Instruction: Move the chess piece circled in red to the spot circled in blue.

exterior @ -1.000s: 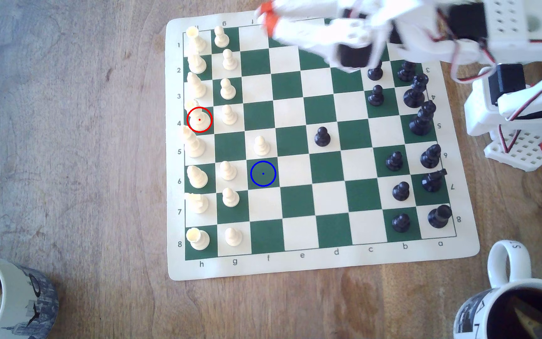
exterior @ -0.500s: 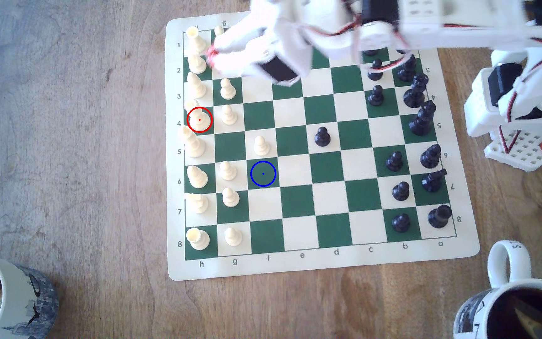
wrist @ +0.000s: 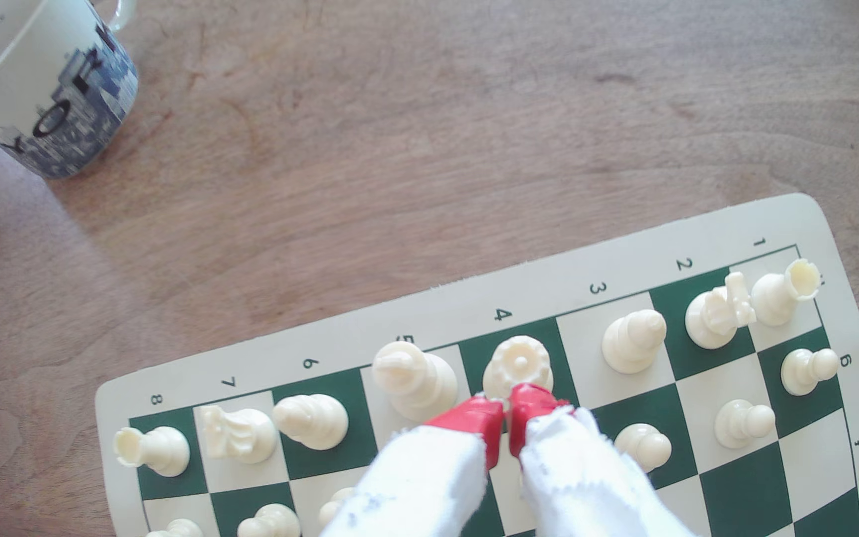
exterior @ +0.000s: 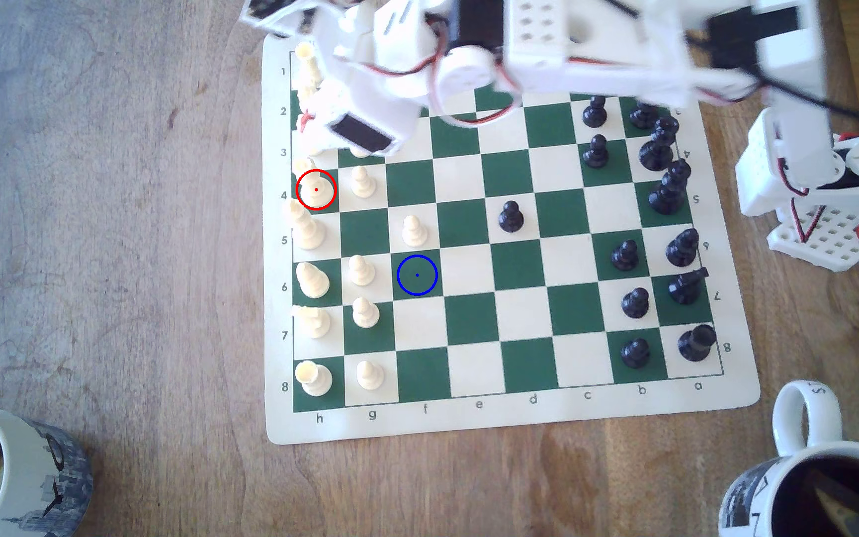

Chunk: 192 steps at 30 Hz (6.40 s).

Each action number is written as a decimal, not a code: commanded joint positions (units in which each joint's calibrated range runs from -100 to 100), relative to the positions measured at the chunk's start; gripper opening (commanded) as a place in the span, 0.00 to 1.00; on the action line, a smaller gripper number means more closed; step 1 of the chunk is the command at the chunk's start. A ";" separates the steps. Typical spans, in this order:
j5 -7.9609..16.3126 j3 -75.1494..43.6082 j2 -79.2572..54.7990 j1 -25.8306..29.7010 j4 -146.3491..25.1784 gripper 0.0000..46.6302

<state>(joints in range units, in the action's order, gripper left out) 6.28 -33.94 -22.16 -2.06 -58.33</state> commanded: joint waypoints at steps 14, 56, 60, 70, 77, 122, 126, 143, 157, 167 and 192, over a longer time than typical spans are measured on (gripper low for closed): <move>0.78 -45.57 -26.40 -1.26 -11.86 0.17; 0.39 -28.62 -19.77 -1.89 -0.56 0.04; 0.44 -28.62 -16.12 -1.81 -0.48 0.04; 0.54 -9.49 2.89 -0.63 -0.31 0.03; 0.78 16.71 21.40 0.70 4.27 0.03; -0.24 49.17 18.51 9.14 22.37 0.03; -0.73 49.17 17.32 8.83 22.95 0.03; -1.42 49.17 16.30 8.75 22.78 0.15; -1.07 49.89 27.34 9.14 15.98 0.42; -1.07 75.28 52.81 11.57 16.56 0.44; -0.68 131.94 106.46 -0.16 77.82 0.01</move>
<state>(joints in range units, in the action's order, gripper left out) 5.35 98.01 74.95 0.37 11.63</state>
